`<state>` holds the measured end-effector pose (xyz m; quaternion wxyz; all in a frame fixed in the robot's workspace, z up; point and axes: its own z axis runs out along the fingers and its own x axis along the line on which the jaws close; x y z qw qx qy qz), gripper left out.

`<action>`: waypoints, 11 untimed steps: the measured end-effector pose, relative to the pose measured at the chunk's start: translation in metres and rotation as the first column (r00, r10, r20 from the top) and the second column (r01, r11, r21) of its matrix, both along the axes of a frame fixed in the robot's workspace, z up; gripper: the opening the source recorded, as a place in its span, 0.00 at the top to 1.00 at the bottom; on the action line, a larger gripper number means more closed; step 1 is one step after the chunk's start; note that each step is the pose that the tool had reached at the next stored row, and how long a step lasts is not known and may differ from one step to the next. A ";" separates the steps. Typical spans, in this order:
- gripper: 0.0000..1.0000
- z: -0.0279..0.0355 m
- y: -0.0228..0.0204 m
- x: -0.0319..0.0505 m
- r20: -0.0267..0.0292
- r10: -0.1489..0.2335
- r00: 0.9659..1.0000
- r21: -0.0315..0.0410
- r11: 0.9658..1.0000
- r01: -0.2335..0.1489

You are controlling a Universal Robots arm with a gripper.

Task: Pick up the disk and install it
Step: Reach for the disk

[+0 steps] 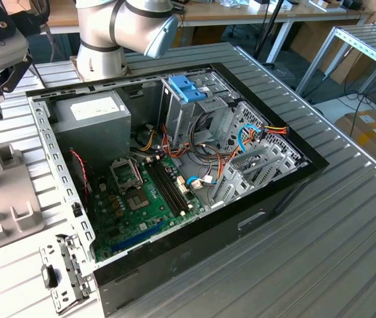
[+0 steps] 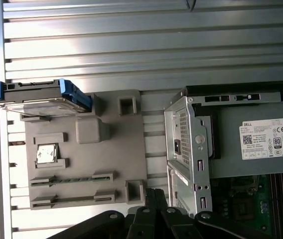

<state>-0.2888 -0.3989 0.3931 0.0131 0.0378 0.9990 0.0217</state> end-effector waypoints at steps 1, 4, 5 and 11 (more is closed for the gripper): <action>0.89 0.0000 0.0000 -0.0002 0.000 0.000 1.000 0.000 1.000 0.000; 0.89 0.0000 0.0000 -0.0008 0.000 0.000 1.000 0.000 1.000 0.000; 0.89 0.0000 0.0000 -0.0010 0.000 0.000 1.000 0.000 1.000 0.000; 0.89 -0.0001 0.0000 -0.0024 0.000 0.000 1.000 0.000 1.000 0.000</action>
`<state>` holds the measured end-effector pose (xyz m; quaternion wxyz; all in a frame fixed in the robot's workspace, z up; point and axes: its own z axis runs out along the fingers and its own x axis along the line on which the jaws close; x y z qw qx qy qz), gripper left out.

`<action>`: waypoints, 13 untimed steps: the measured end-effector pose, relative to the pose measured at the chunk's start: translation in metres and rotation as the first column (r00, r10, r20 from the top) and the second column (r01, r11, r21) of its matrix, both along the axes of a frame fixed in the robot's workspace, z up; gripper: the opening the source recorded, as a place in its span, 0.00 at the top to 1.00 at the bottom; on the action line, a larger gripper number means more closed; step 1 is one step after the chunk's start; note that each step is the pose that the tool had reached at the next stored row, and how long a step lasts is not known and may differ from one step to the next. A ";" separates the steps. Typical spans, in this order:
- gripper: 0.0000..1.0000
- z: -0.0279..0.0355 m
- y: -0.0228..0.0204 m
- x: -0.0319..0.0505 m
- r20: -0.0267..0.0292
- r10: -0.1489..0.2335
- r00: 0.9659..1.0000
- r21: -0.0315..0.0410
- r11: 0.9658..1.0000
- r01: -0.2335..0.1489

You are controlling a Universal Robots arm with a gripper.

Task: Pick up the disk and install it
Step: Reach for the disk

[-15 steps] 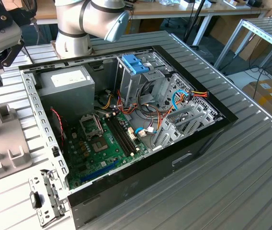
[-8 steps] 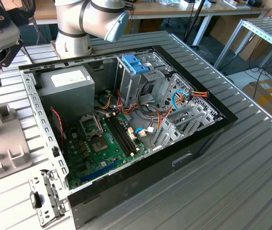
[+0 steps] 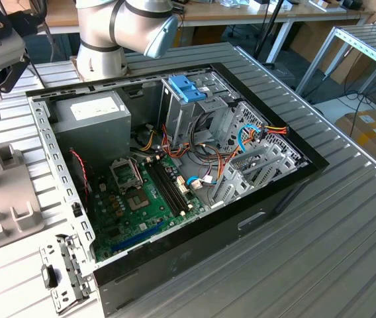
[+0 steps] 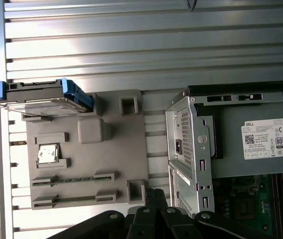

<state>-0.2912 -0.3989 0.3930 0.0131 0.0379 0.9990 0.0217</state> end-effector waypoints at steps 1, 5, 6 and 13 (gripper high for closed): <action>0.89 0.0000 0.0000 -0.0002 0.000 0.000 1.000 0.000 1.000 0.000; 0.89 0.0000 0.0000 -0.0012 0.000 0.000 1.000 0.000 1.000 0.000; 0.89 0.0000 0.0000 -0.0016 0.000 0.000 1.000 0.000 1.000 0.000; 0.89 -0.0001 0.0000 -0.0045 0.000 0.000 1.000 0.000 1.000 0.000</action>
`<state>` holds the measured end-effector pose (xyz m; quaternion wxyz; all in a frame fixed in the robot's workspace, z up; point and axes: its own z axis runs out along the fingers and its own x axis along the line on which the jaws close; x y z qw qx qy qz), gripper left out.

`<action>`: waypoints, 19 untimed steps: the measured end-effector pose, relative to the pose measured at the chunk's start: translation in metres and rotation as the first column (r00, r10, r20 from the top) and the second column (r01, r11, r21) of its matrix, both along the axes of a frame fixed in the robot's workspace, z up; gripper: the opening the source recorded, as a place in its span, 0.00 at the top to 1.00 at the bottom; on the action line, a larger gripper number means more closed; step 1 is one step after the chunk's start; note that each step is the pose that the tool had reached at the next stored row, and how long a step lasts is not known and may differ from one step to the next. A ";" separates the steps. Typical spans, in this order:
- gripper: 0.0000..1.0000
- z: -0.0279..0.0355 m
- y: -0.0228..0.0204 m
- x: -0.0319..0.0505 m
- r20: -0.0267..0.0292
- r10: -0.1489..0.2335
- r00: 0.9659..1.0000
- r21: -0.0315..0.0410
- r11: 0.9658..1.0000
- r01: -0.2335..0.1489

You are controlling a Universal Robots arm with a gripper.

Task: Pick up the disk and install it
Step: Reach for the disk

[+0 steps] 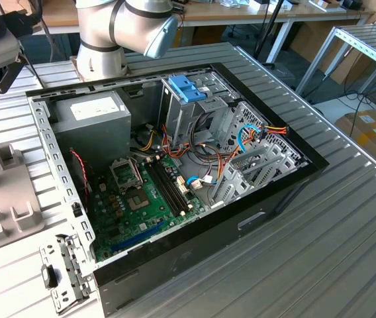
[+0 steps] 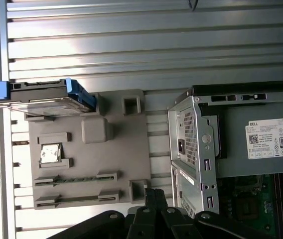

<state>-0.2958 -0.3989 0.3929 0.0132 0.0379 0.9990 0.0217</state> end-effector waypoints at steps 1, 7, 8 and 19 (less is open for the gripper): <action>0.89 0.0000 0.0000 -0.0004 0.000 0.000 1.000 0.000 1.000 0.000; 0.89 0.0000 0.0000 -0.0023 0.000 0.000 1.000 0.000 1.000 0.000; 0.89 0.0000 0.0000 -0.0026 0.000 0.000 1.000 0.000 1.000 0.000; 0.89 -0.0001 0.0000 -0.0056 0.000 0.000 1.000 0.000 1.000 0.000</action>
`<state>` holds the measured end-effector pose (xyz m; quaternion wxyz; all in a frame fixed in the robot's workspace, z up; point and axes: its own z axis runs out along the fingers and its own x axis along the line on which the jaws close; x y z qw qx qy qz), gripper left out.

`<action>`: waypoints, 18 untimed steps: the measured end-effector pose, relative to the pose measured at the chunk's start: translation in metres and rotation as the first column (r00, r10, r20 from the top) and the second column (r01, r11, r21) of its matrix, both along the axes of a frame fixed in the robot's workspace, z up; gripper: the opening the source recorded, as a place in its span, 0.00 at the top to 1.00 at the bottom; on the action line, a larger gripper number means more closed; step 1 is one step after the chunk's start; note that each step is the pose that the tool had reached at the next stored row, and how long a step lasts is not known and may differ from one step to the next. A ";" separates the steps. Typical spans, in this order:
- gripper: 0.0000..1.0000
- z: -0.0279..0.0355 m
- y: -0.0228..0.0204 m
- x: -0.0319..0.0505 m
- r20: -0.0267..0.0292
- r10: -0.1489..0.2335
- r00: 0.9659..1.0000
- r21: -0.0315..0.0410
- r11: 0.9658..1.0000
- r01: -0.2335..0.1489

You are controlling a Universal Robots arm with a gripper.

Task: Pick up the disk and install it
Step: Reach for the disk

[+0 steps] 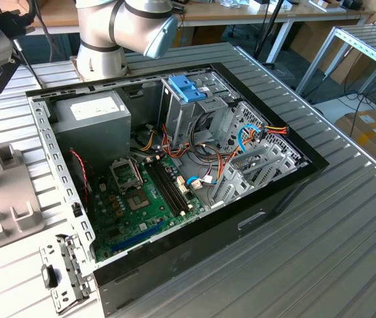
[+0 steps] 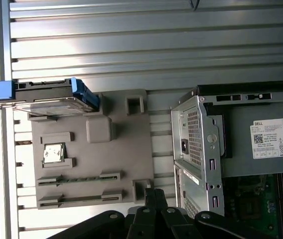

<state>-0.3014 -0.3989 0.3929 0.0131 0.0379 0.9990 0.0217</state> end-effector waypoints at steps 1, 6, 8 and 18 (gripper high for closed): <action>0.89 0.0000 0.0000 -0.0002 0.000 0.000 1.000 0.000 1.000 0.000; 0.89 0.0000 0.0000 -0.0016 0.000 0.000 1.000 0.000 1.000 0.000; 0.89 0.0000 0.0000 -0.0024 0.000 0.000 1.000 0.000 1.000 0.000; 0.89 -0.0001 0.0000 -0.0077 0.000 0.000 1.000 0.000 1.000 0.000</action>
